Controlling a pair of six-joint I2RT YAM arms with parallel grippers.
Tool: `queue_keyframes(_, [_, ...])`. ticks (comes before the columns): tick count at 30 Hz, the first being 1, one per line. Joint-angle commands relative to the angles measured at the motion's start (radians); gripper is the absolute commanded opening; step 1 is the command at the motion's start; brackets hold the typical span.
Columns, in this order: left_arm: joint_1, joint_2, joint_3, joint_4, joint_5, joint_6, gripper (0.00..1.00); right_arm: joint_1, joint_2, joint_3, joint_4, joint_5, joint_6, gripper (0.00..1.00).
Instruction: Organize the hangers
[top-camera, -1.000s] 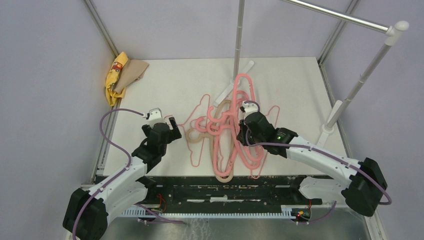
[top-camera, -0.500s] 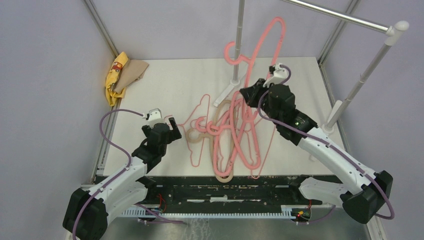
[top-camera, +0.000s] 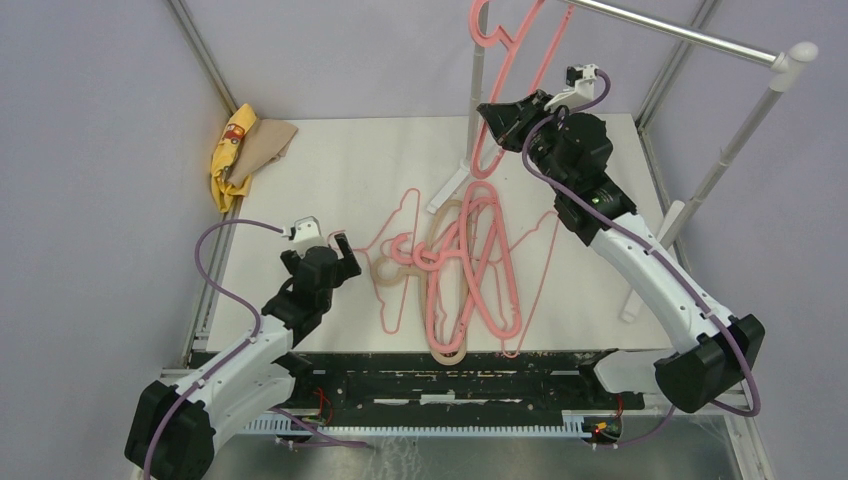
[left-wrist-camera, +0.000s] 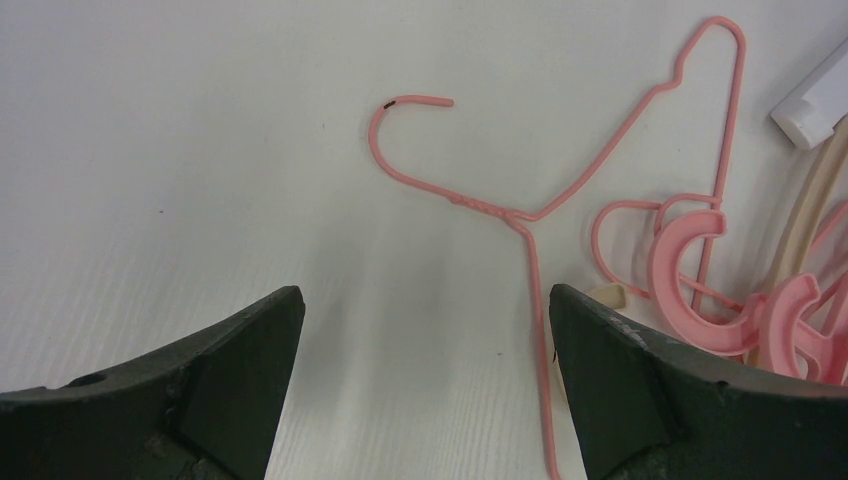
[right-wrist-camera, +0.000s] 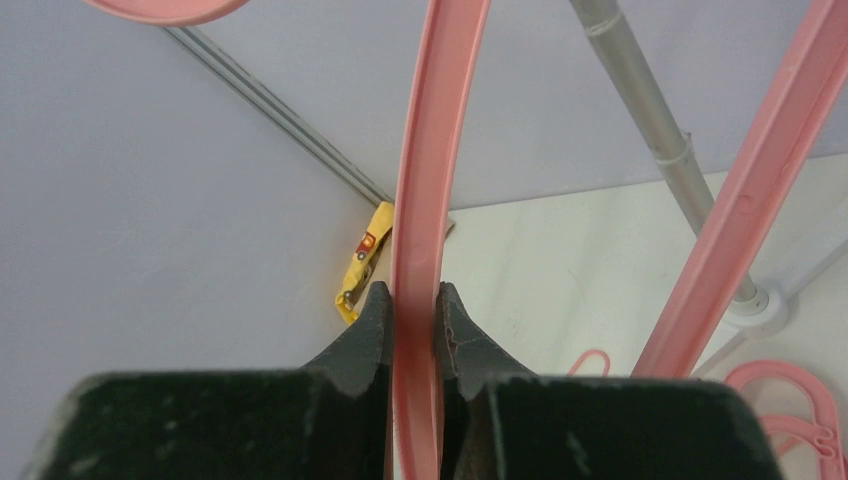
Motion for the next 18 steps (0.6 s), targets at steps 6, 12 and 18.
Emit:
queue_keyframes(6, [-0.003, 0.015, 0.019, 0.046, -0.058, -0.005, 0.99, -0.067, 0.125, 0.135, 0.15, -0.032, 0.092, 0.01])
queue_keyframes(12, [-0.003, 0.007, 0.024, 0.042, -0.064, 0.005, 0.99, -0.112, 0.235, 0.178, 0.279, -0.063, 0.188, 0.01])
queue_keyframes(18, [-0.003, 0.012, 0.023, 0.048, -0.066, 0.008, 0.99, -0.134, 0.329, 0.233, 0.342, -0.079, 0.26, 0.01])
